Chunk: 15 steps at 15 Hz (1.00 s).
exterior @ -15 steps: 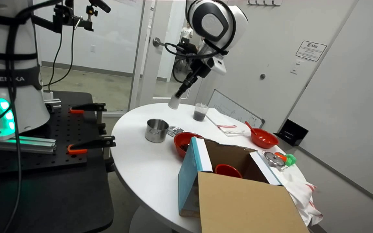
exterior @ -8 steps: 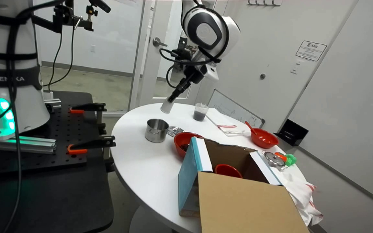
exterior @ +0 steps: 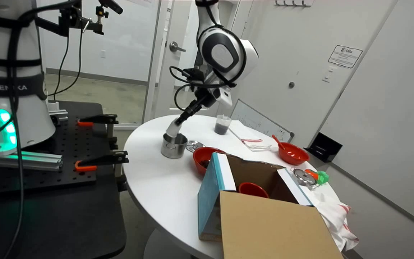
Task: Pace the salt shaker in the pot
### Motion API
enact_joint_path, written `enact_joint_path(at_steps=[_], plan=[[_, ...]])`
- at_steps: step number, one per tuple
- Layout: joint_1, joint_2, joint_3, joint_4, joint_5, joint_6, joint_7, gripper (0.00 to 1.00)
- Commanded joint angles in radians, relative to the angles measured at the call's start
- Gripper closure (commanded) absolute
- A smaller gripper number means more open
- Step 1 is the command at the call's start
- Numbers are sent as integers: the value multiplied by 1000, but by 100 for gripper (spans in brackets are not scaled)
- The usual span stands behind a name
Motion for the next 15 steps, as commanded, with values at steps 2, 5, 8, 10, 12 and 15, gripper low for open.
enact_joint_path(at_steps=[2, 5, 8, 10, 12, 15], plan=[[-5, 57, 0, 47, 16, 31, -3, 90], [-1, 83, 2, 58, 20, 98, -2, 90], [1, 107, -1, 71, 16, 140, 8, 90], [2, 129, -3, 87, 13, 144, 17, 90], [-3, 155, -5, 108, 14, 131, 19, 90], [-6, 186, -6, 137, 17, 122, 23, 90]])
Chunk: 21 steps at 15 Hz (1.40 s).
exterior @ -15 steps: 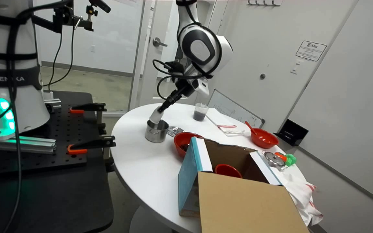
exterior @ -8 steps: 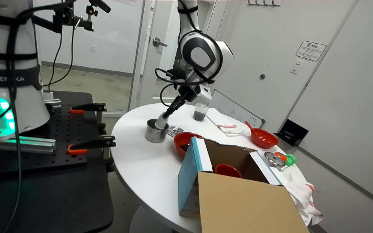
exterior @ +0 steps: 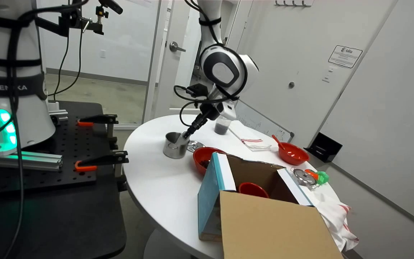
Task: Pace the salt shaker in the pot
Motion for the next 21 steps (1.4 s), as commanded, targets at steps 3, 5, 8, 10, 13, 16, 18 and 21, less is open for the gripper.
enact_joint_path(at_steps=[3, 5, 8, 10, 13, 16, 18, 21], plan=[[-11, 85, 3, 90, 16, -19, 0, 90], [-11, 97, 5, 112, 14, -25, -4, 65], [-10, 114, 6, 126, 12, -29, -5, 34], [-9, 122, 7, 130, 12, -27, -6, 19], [-9, 122, 11, 126, 15, -19, -13, 2], [-7, 101, 17, 108, 15, -8, -25, 6], [-7, 81, 24, 83, 16, 3, -40, 6], [-8, 26, 36, 39, 19, 6, -69, 6]])
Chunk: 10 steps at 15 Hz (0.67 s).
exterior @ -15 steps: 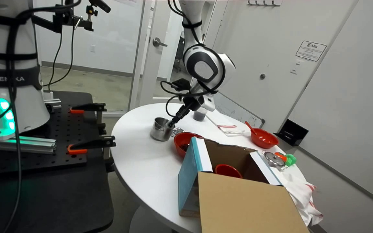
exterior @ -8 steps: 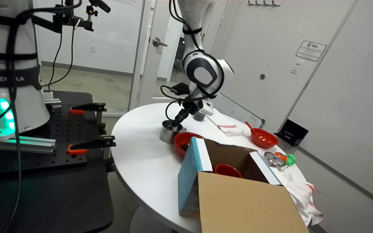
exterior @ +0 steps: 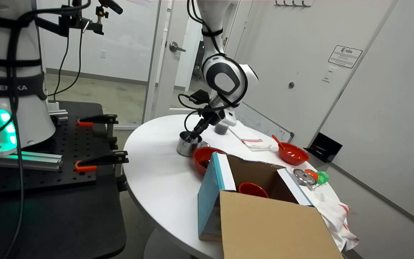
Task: Pace the salt shaker in the pot
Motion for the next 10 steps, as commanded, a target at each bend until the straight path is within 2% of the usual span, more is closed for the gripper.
enact_joint_path(at_steps=[1, 6, 10], plan=[[-4, -98, 17, -79, 16, 8, -50, 6], [-1, -186, 17, -128, 13, -8, -43, 6], [4, -189, 10, -77, -3, -58, -20, 6]])
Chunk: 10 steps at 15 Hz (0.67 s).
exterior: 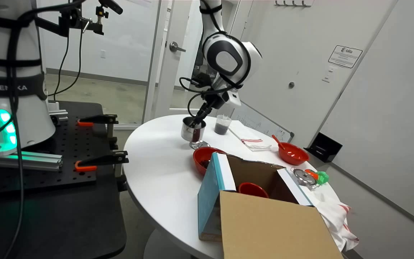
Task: Pace the salt shaker in the pot
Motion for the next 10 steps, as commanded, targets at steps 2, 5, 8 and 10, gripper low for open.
enact_joint_path(at_steps=[2, 5, 8, 10], plan=[[9, -27, -8, 6, -11, -57, 9, 6], [18, -3, -14, 27, -26, -79, 28, 6], [18, 41, -12, 62, -23, -117, 32, 6], [19, 72, -13, 84, -21, -130, 35, 6]])
